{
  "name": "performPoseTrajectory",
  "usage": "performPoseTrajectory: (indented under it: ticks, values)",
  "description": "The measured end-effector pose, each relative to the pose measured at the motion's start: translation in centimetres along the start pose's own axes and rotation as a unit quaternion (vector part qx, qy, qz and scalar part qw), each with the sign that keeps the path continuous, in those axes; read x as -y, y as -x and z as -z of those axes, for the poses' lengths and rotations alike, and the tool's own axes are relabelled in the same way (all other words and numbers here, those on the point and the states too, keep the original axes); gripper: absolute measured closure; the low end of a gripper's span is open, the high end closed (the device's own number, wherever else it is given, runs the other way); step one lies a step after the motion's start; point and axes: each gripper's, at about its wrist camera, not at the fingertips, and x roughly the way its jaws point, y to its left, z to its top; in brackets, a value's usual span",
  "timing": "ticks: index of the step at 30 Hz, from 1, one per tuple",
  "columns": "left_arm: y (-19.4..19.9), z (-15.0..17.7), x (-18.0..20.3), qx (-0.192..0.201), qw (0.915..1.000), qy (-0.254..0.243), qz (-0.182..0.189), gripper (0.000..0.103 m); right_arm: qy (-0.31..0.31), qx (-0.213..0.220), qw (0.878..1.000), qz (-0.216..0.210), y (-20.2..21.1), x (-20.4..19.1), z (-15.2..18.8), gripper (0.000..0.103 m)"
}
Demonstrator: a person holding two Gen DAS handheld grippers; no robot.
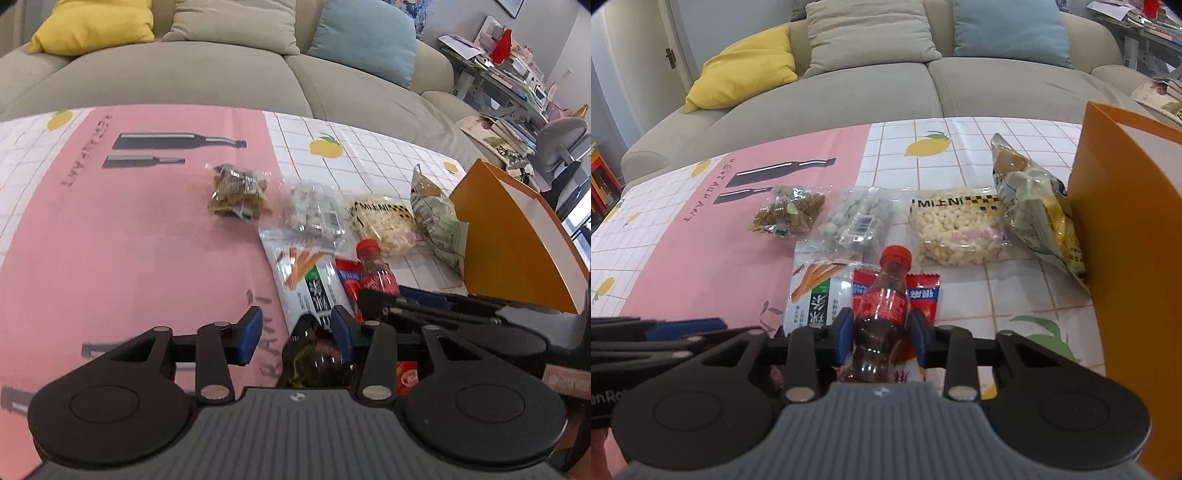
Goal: Organize snacks
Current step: 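Grasp the cola bottle with right tool while left grasps the clear egg pack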
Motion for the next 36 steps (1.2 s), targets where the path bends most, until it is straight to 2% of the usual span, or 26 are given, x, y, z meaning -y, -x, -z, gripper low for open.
performPoseTrajectory:
  ticks: [6, 13, 16, 21, 25, 32, 36]
  values:
    - [-1.0, -2.4, 0.7, 0.004, 0.9997, -0.023, 0.005, 0.052, -0.011, 0.002, 1.0, 0.002, 0.4, 0.9, -0.7, 0.073]
    - [-3.7, -5.7, 3.2, 0.011, 0.9968, -0.079, 0.003, 0.035, -0.006, 0.003, 1.0, 0.026, 0.1, 2.8, -1.9, 0.073]
    - [-5.8, -6.9, 4.1, -0.003, 0.9952, -0.098, -0.007, 0.034, -0.006, 0.001, 1.0, 0.027, -0.4, 3.3, -2.3, 0.073]
    - [-8.4, -7.1, 5.4, -0.016, 0.9892, -0.139, -0.045, 0.031, -0.018, -0.006, 1.0, 0.021, -0.9, 4.0, -2.5, 0.073]
    - [-9.9, -7.0, 5.3, -0.036, 0.9886, -0.131, -0.064, 0.029, -0.024, -0.009, 1.0, 0.018, -1.0, 4.2, -2.3, 0.073]
    - [-11.1, -7.0, 5.5, -0.043, 0.987, -0.131, -0.083, 0.027, -0.027, -0.009, 1.0, 0.012, -0.8, 4.4, -2.2, 0.073]
    - [-11.3, -6.9, 5.6, -0.041, 0.9873, -0.129, -0.083, 0.034, -0.039, -0.024, 0.999, 0.007, -1.1, 4.7, -2.0, 0.073]
